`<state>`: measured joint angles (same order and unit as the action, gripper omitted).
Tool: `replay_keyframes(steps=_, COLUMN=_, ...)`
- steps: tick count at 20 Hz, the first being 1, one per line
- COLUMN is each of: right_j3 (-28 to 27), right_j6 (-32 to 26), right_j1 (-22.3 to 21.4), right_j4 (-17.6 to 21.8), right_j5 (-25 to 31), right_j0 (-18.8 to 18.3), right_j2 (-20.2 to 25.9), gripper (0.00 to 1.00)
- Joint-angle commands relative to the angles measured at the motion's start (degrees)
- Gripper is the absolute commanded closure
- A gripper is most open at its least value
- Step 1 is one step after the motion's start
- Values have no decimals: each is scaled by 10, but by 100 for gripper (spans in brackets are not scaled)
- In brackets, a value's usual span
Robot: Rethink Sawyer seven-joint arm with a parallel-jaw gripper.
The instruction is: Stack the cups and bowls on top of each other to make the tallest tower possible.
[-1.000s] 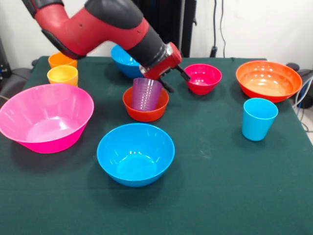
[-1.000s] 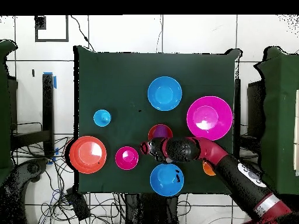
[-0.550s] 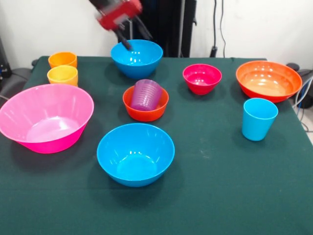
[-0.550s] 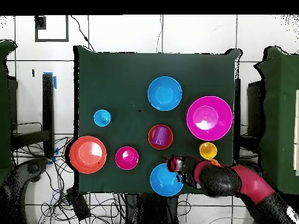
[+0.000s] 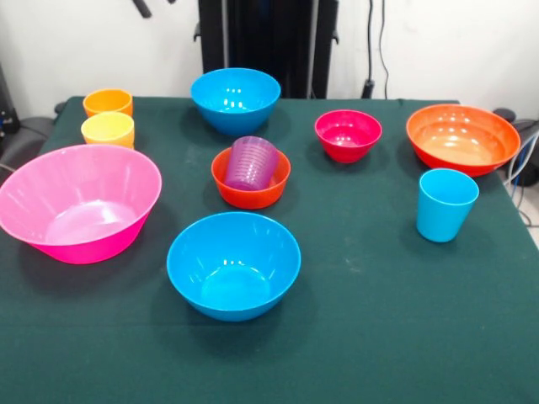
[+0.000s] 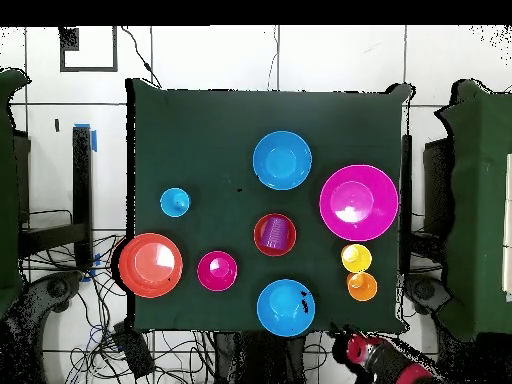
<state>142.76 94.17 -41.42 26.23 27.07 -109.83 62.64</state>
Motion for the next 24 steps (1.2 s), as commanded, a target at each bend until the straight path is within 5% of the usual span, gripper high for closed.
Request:
replay_keyframes(steps=1, right_j3=154, right_j6=52, right_j1=-5, right_j4=95, right_j5=-141, right_j0=12, right_j2=-28, gripper=0)
replay_keyframes(steps=7, right_j3=127, right_j6=114, right_j1=130, right_j4=299, right_j5=-272, right_j0=6, right_j2=-210, gripper=0)
replay_keyframes(steps=14, right_j3=100, right_j6=126, right_j1=179, right_j4=366, right_j5=-328, right_j0=30, right_j2=-295, gripper=0)
replay_keyframes(steps=24, right_j3=-28, right_j6=135, right_j1=376, right_j4=517, right_j5=-399, right_j0=13, right_j2=-414, gripper=0)
